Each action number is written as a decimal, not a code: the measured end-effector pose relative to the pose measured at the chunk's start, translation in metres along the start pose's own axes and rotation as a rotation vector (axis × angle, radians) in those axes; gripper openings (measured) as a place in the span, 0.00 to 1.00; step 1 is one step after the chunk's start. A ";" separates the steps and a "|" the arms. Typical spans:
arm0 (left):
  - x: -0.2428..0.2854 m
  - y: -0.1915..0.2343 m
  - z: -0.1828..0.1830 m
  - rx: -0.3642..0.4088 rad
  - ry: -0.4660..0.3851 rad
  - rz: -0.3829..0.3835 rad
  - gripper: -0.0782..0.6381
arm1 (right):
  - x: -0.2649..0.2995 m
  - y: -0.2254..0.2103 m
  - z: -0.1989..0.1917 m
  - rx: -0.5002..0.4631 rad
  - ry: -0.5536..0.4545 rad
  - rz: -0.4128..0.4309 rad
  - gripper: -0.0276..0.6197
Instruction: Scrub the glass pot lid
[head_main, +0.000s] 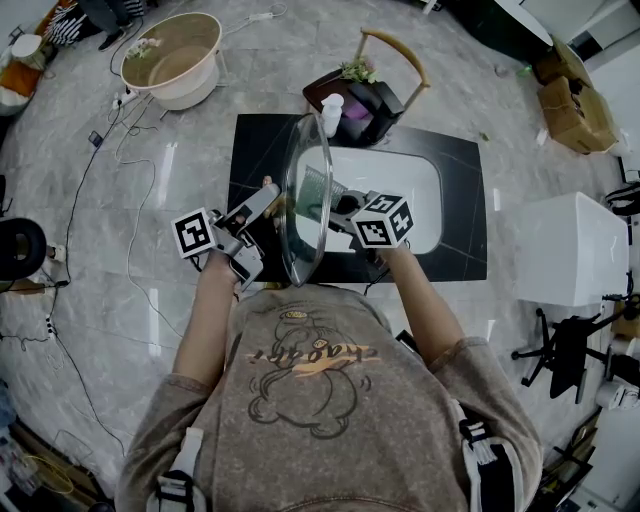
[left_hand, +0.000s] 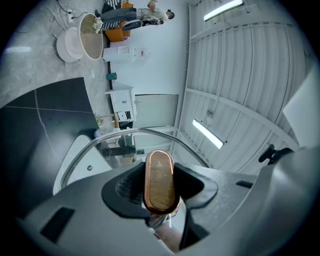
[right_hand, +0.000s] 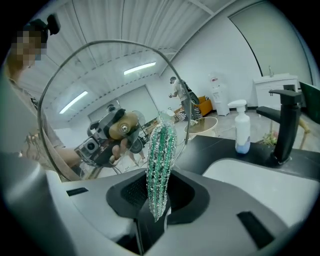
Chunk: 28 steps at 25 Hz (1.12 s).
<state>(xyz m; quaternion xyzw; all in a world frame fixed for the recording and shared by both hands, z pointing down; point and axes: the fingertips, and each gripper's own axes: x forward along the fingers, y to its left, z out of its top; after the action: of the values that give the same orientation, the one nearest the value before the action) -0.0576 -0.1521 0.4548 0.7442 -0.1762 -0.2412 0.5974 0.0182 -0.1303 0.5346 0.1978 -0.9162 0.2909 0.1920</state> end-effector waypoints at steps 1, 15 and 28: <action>-0.002 0.001 0.002 -0.001 -0.008 0.002 0.35 | -0.004 -0.002 0.001 0.004 -0.013 -0.012 0.19; -0.038 0.005 0.026 0.030 -0.087 0.051 0.35 | -0.068 -0.016 0.005 0.062 -0.166 -0.143 0.19; -0.044 -0.007 0.041 0.387 -0.102 0.286 0.35 | -0.077 -0.016 0.010 0.095 -0.236 -0.178 0.19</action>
<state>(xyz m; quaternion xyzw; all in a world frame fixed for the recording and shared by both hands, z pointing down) -0.1168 -0.1591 0.4481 0.7991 -0.3525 -0.1532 0.4624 0.0892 -0.1291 0.4984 0.3197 -0.8965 0.2906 0.0985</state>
